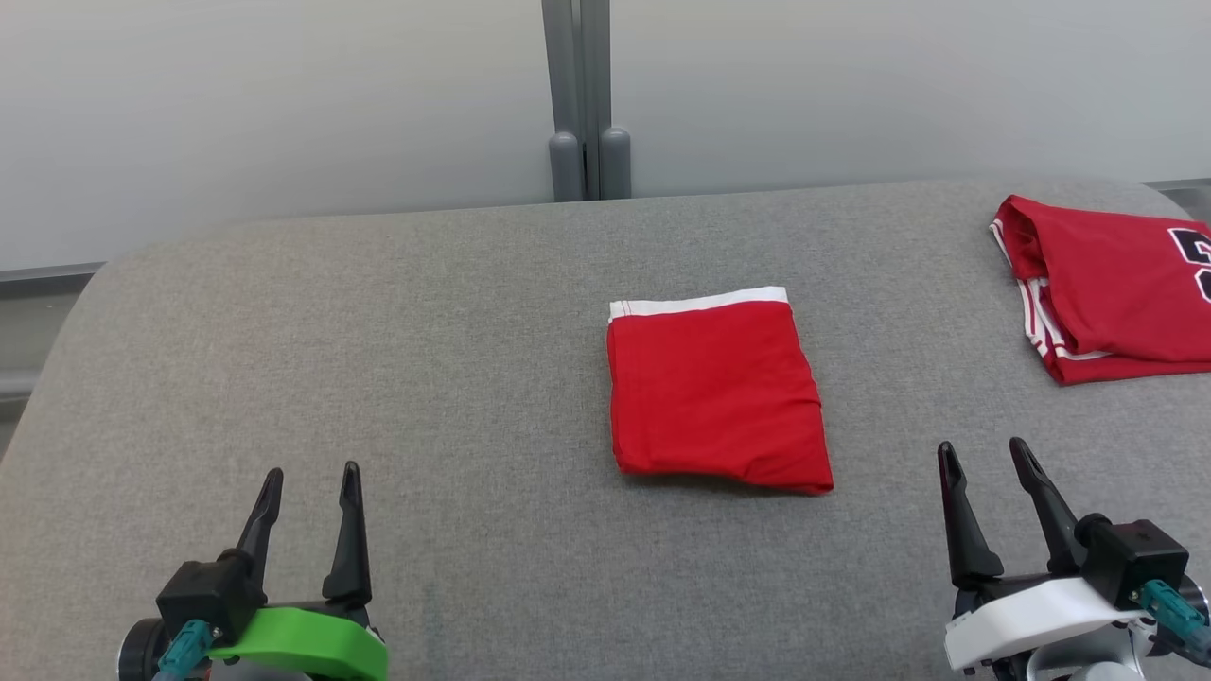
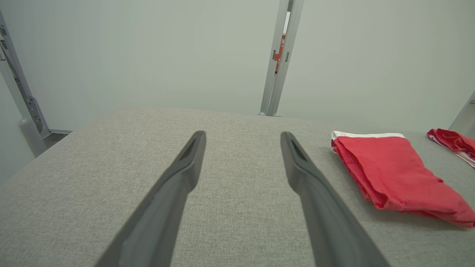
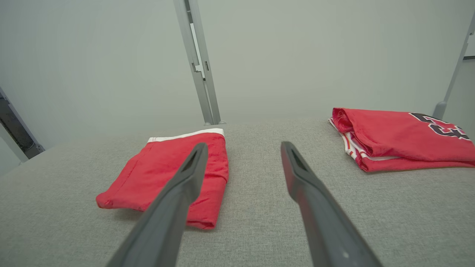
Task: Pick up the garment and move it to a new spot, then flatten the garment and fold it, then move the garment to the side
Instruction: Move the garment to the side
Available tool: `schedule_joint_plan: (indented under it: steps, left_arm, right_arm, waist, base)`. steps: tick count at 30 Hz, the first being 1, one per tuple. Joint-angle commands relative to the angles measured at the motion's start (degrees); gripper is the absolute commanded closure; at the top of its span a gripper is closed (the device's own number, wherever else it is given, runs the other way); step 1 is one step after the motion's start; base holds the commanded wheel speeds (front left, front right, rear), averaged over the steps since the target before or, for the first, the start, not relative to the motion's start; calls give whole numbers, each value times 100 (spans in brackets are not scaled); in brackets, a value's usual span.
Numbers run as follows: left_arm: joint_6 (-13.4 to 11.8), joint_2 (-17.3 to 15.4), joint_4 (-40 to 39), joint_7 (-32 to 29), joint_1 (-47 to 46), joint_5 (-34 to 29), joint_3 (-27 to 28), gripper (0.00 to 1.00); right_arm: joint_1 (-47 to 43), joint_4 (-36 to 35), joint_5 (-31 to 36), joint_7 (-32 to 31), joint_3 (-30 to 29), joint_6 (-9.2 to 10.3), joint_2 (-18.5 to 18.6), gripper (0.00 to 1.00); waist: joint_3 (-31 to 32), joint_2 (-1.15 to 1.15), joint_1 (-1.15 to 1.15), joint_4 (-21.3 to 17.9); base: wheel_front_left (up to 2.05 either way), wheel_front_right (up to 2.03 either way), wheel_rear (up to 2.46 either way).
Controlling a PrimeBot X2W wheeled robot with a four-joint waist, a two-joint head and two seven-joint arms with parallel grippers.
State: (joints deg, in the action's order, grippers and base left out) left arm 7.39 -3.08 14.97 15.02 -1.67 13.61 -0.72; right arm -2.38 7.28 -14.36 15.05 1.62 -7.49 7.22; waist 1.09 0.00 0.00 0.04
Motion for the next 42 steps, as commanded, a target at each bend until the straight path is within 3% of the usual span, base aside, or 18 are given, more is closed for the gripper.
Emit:
schedule_joint_plan:
  steps: [1, 42]
  left_arm:
    - [14, -65, -4, 17, 110, -60, -8, 0]
    - [16, -68, -199, 17, 422, -315, 121, 0]
  right_arm:
    - [-99, -37, 42, 15, -24, 2, -15, 0]
    - [-284, 56, 314, 15, -153, 2, -179, 0]
  waist:
    - [29, 0, 0, 11]
    - [116, 0, 0, 187]
  base:
    - [0, 0, 0]
    - [0, 0, 0]
